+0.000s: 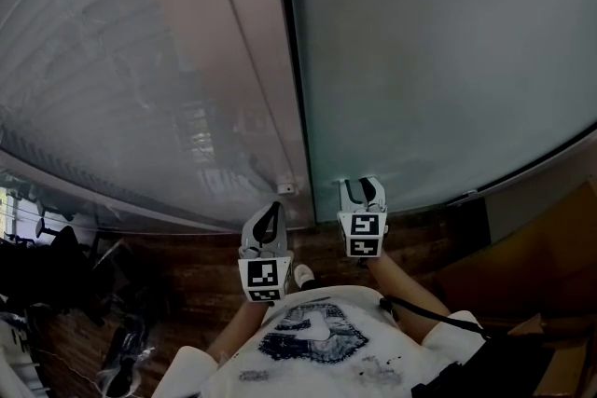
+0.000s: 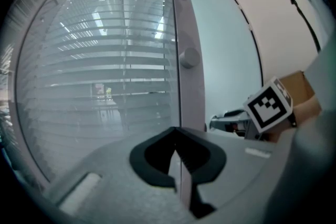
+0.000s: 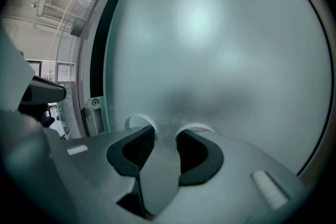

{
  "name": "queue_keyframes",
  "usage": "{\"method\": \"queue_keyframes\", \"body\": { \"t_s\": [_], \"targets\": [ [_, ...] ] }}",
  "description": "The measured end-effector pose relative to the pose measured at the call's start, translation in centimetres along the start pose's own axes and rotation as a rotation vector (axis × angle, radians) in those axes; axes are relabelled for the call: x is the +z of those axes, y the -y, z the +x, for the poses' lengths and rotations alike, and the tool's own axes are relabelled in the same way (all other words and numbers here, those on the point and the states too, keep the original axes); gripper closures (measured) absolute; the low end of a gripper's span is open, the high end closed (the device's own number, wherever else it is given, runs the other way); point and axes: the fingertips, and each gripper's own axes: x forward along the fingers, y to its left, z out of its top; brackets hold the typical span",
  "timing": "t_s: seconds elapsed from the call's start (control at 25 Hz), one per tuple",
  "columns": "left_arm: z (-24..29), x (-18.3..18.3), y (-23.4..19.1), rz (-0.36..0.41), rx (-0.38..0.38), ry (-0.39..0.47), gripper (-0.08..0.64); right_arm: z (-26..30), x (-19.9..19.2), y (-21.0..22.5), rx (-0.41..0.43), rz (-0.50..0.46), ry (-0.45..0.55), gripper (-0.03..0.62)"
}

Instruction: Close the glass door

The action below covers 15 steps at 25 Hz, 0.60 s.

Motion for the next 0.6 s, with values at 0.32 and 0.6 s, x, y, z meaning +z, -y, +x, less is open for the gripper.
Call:
{"method": "queue_keyframes", "body": {
  "t_s": [0.32, 0.6],
  "targets": [
    [-0.29, -0.22, -0.09, -0.003, -0.007, -0.002, 0.557, 0.04, -0.14, 0.01, -0.002, -0.001, 0.000, 0.460],
    [-0.51, -0.15, -0.31, 0.001, -0.031, 0.004, 0.557, 0.05, 0.04, 0.11, -0.010, -0.001, -0.001, 0.460]
  ]
}}
